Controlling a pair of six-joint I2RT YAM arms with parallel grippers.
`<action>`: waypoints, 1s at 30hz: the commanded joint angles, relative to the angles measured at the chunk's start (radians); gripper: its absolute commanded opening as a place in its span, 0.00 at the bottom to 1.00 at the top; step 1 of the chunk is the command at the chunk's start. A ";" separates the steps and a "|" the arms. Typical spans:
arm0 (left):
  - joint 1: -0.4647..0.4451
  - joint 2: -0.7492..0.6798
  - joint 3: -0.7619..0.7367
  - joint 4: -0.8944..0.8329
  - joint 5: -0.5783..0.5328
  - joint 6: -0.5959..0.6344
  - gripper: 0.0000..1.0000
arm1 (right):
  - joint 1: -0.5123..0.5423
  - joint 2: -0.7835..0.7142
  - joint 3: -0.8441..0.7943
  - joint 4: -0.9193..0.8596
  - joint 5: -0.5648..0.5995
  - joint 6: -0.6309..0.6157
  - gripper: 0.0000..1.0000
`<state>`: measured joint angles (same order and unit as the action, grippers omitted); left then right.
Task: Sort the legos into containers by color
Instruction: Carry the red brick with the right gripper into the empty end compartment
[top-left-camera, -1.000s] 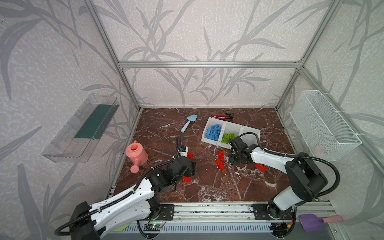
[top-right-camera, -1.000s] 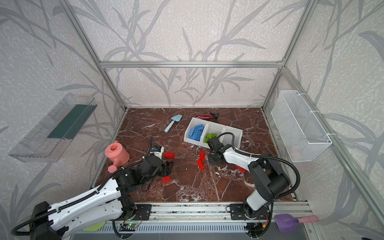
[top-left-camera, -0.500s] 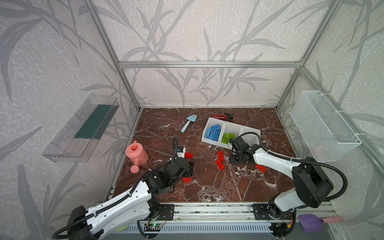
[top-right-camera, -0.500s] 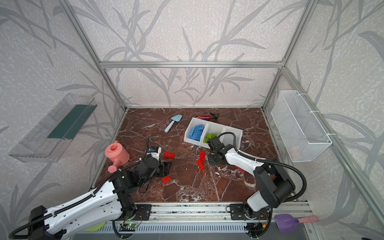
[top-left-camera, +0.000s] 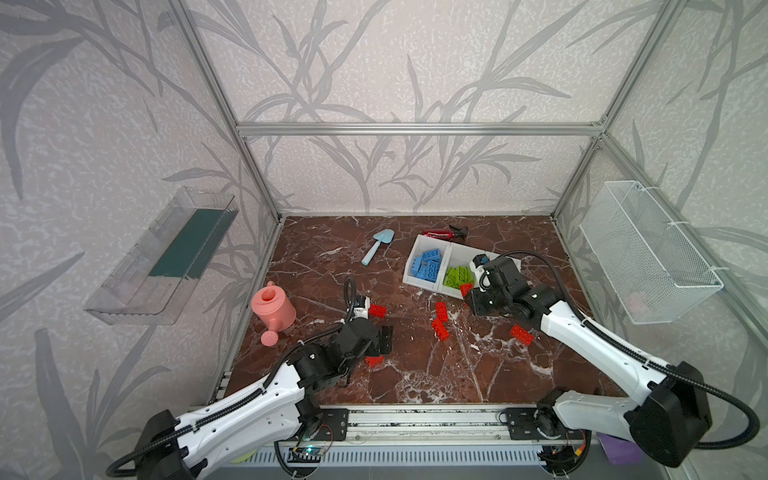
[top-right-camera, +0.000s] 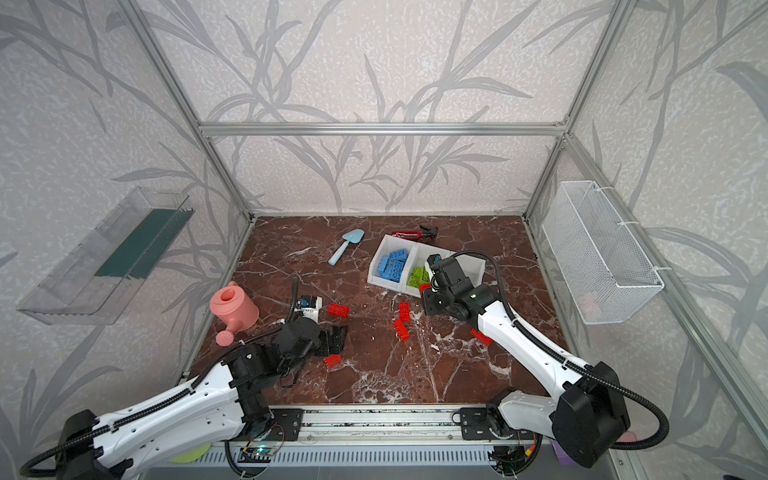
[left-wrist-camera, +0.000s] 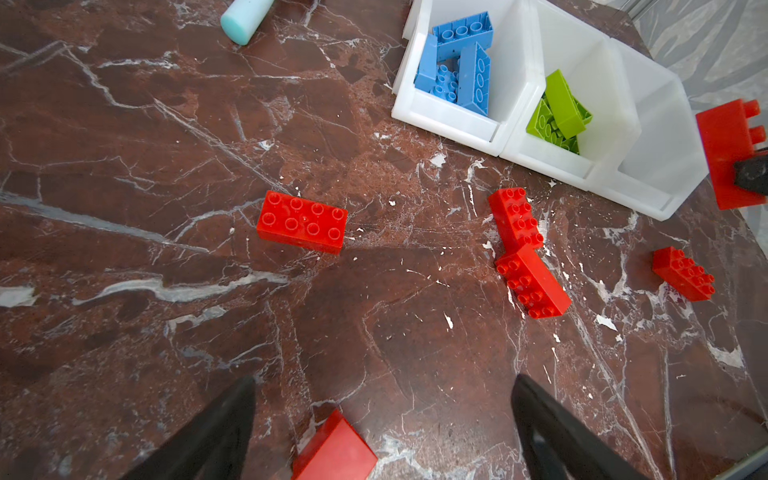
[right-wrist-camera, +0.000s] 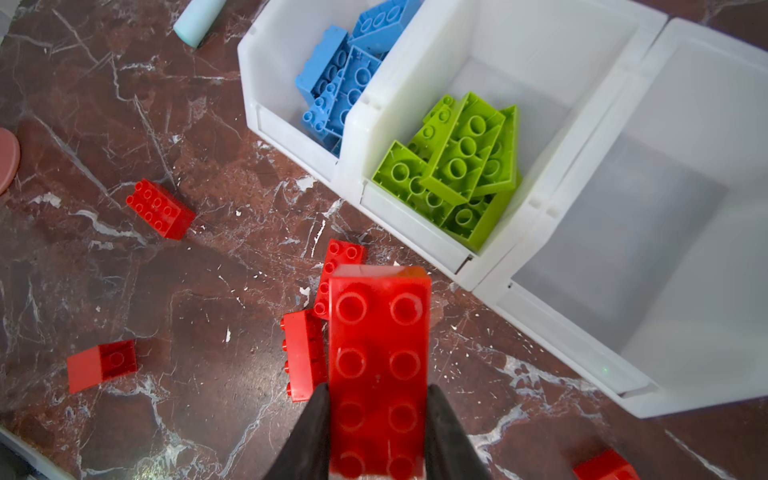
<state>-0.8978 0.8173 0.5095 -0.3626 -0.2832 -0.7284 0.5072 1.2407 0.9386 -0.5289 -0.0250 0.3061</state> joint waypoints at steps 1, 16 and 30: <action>0.002 0.025 -0.005 0.035 -0.007 -0.003 0.97 | -0.074 0.022 0.023 -0.010 -0.049 0.021 0.27; 0.000 0.161 -0.020 0.168 0.053 0.015 0.96 | -0.328 0.206 0.091 0.097 -0.058 0.042 0.27; 0.000 0.220 0.031 0.120 0.036 -0.026 0.96 | -0.379 0.249 0.131 0.105 -0.072 0.053 0.57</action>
<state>-0.8978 1.0286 0.5056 -0.2111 -0.2131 -0.7246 0.1360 1.4887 1.0409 -0.4294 -0.0879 0.3515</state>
